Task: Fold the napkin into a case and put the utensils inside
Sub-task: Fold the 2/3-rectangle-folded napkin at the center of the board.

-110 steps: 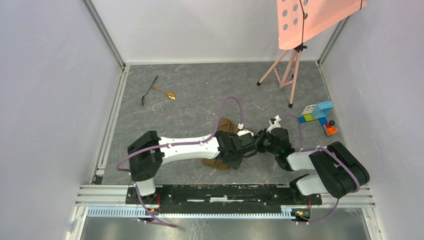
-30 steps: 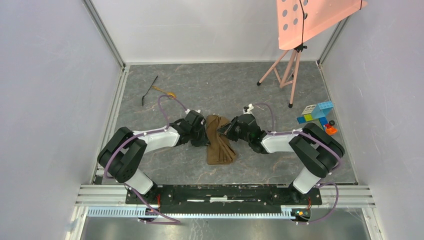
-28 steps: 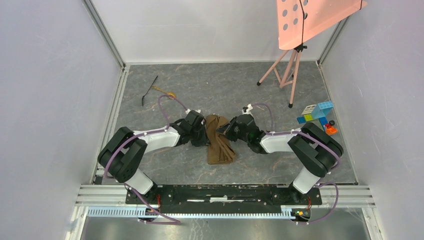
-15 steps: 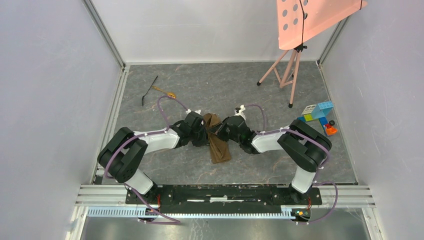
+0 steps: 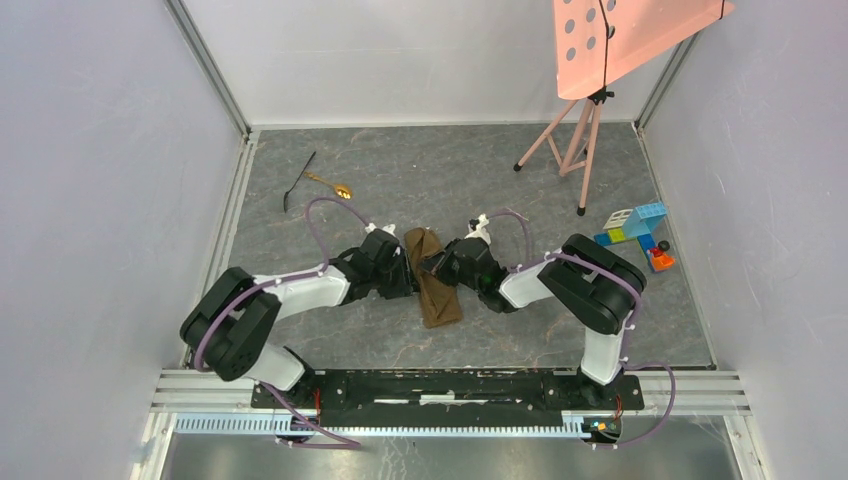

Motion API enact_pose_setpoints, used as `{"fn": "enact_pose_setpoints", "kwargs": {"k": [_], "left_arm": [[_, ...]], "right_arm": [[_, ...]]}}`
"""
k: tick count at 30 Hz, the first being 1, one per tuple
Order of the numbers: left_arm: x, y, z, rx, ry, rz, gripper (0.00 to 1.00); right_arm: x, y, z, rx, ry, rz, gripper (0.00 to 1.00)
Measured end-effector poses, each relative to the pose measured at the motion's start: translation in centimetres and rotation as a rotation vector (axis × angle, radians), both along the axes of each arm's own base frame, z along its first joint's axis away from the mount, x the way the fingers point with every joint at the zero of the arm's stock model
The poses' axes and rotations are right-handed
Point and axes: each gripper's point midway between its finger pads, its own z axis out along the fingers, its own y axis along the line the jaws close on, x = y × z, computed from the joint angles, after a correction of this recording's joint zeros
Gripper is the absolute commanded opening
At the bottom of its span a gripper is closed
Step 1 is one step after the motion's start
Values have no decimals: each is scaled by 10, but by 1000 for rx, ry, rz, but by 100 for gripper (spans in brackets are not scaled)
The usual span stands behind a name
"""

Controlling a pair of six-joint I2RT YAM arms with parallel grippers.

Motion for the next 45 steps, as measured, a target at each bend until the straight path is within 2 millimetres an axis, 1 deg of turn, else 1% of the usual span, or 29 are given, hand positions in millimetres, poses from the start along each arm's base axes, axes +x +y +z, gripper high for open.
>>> {"fn": "enact_pose_setpoints", "kwargs": {"k": [2, 3, 6, 7, 9, 11, 16, 20, 23, 25, 28, 29, 30, 33, 39, 41, 45], "left_arm": [[-4, 6, 3, 2, 4, 6, 64], [-7, 10, 6, 4, 5, 11, 67], [-13, 20, 11, 15, 14, 21, 71], [-14, 22, 12, 22, 19, 20, 77], [-15, 23, 11, 35, 29, 12, 80], [-13, 20, 14, 31, 24, 5, 81], [-10, 19, 13, 41, 21, -13, 83], [-9, 20, 14, 49, 19, -10, 83], [-9, 21, 16, 52, 13, -5, 86], [-8, 25, 25, 44, -24, 8, 87], [-3, 26, 48, 10, -101, 23, 88], [0, 25, 52, 6, -115, 20, 88], [3, 23, 53, 7, -117, 19, 88], [6, 21, 42, 23, -99, 9, 88], [3, 20, 18, 61, -44, -29, 87], [3, 18, 13, 66, -36, -34, 87], [14, 8, 14, 43, -55, -51, 87]], "right_arm": [[0, -1, -3, -9, -9, 7, 0], [0, -1, -5, -12, -13, 9, 0], [0, -1, -4, -9, -26, 14, 0], [0, -2, -4, -7, -28, 14, 0], [1, -2, -3, -4, -31, 15, 0], [1, -3, -3, -4, -31, 19, 0], [3, -5, -4, -14, -37, 24, 0], [4, -6, -4, -20, -41, 31, 0], [3, -5, -4, -20, -44, 43, 0], [3, -3, -4, -17, -43, 51, 0], [1, -2, -6, -13, -37, 61, 0], [1, -2, -6, -13, -37, 62, 0], [2, -3, -7, -13, -36, 61, 0], [3, -5, -7, -16, -37, 60, 0], [5, -8, -8, -31, -48, 75, 0], [6, -8, -8, -34, -51, 79, 0], [6, -9, -8, -34, -53, 91, 0]]}}
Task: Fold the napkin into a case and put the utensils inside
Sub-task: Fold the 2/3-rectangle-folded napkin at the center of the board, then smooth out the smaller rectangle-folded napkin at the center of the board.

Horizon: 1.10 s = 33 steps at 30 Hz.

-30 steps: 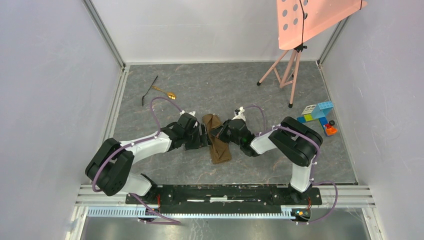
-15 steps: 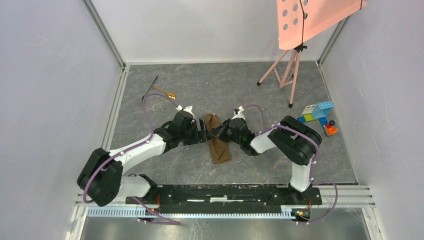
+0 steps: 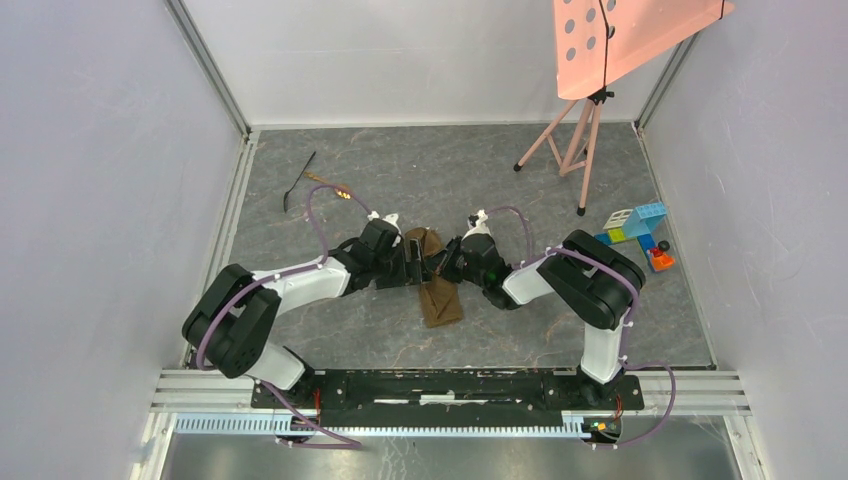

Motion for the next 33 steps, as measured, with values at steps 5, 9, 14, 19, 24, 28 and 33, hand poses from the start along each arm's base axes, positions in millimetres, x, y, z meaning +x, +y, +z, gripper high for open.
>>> {"fn": "enact_pose_setpoints", "kwargs": {"k": [5, 9, 14, 19, 24, 28, 33], "left_arm": [[8, -6, -1, -21, -23, -1, 76], [11, -2, -6, 5, -23, 20, 55], [15, 5, -11, 39, -26, 58, 48], [16, 6, -12, 48, -28, 65, 45], [16, 7, -13, 52, -28, 68, 43], [16, 5, -13, 44, -22, 66, 40], [15, 0, -13, -4, -6, 88, 36]], "right_arm": [[-2, 2, 1, 12, 3, 19, 0], [-4, 2, 0, 2, -5, 46, 23], [-3, 7, 13, -60, -42, 126, 68], [-9, -15, 27, -188, -111, 241, 80], [-31, -29, 54, -259, -233, 425, 77], [-56, -26, 61, -224, -294, 545, 59], [-90, -22, 34, -204, -249, 646, 45]]}}
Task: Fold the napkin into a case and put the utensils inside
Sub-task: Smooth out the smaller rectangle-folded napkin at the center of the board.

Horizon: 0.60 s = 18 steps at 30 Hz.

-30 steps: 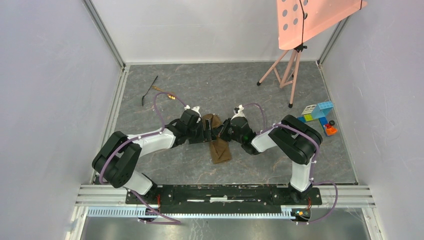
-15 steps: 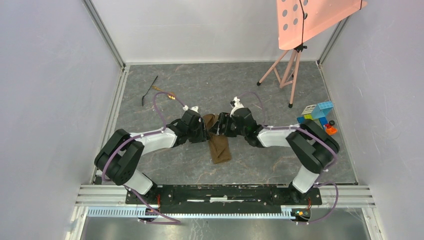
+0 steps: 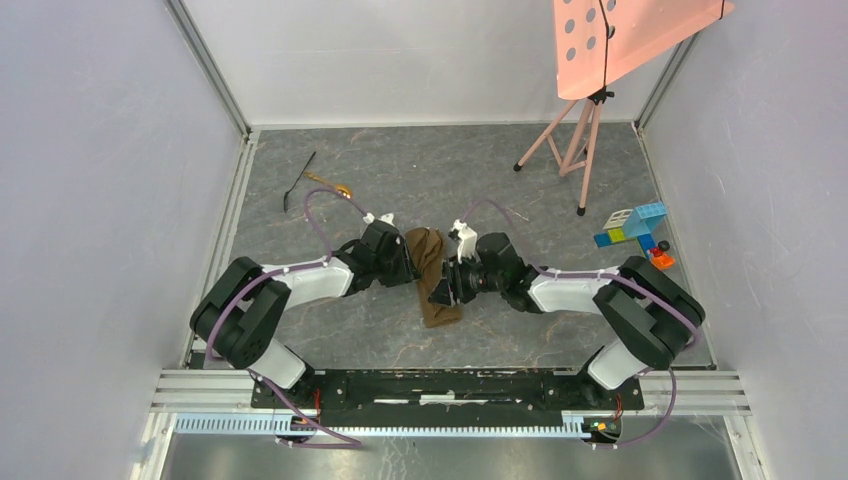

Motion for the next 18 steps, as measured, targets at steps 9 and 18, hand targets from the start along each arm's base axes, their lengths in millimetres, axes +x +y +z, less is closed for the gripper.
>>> {"fn": "enact_pose_setpoints", "kwargs": {"k": [9, 18], "left_arm": [[-11, -25, -2, -207, 51, 69, 31], [-20, -33, -2, -293, 77, 101, 30]], "right_arm": [[-26, -17, -33, -99, -29, 69, 52], [10, -40, -4, -75, -103, -114, 79]]}}
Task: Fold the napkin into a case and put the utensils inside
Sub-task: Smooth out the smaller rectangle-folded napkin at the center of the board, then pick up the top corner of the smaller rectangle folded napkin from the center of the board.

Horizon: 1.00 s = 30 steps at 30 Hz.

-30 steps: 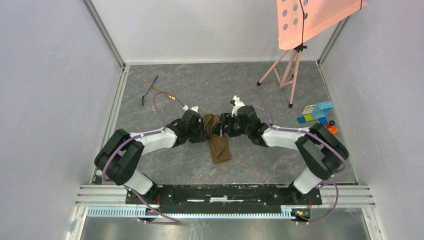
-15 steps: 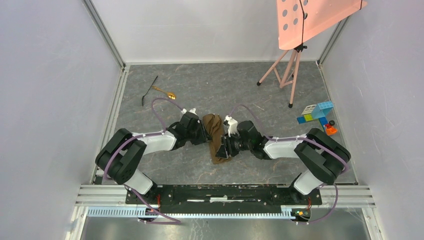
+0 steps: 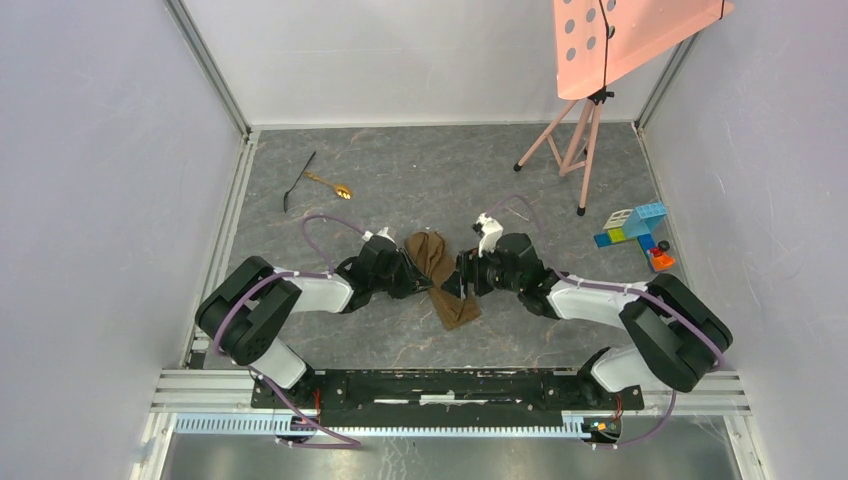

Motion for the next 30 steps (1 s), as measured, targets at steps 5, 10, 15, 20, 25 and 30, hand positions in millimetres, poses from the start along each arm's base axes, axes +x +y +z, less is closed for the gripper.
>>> {"fn": "enact_pose_setpoints", "kwargs": {"k": [5, 10, 15, 20, 25, 30], "left_arm": [[-1, -1, 0, -9, 8, 2, 29], [-1, -1, 0, -9, 9, 2, 29], [-1, -1, 0, -9, 9, 1, 29], [-3, -1, 0, -5, 13, -1, 28], [-4, -1, 0, -1, 14, -1, 28], [-4, 0, 1, 2, 14, 0, 39]], "right_arm": [[47, -3, 10, 53, -12, -165, 73], [81, 12, 17, 105, -24, -220, 66], [92, 21, 12, 128, -11, -239, 59], [94, 22, 9, 135, -3, -245, 49], [96, 24, 7, 142, -2, -247, 37], [100, 28, 7, 152, -1, -248, 11]]}}
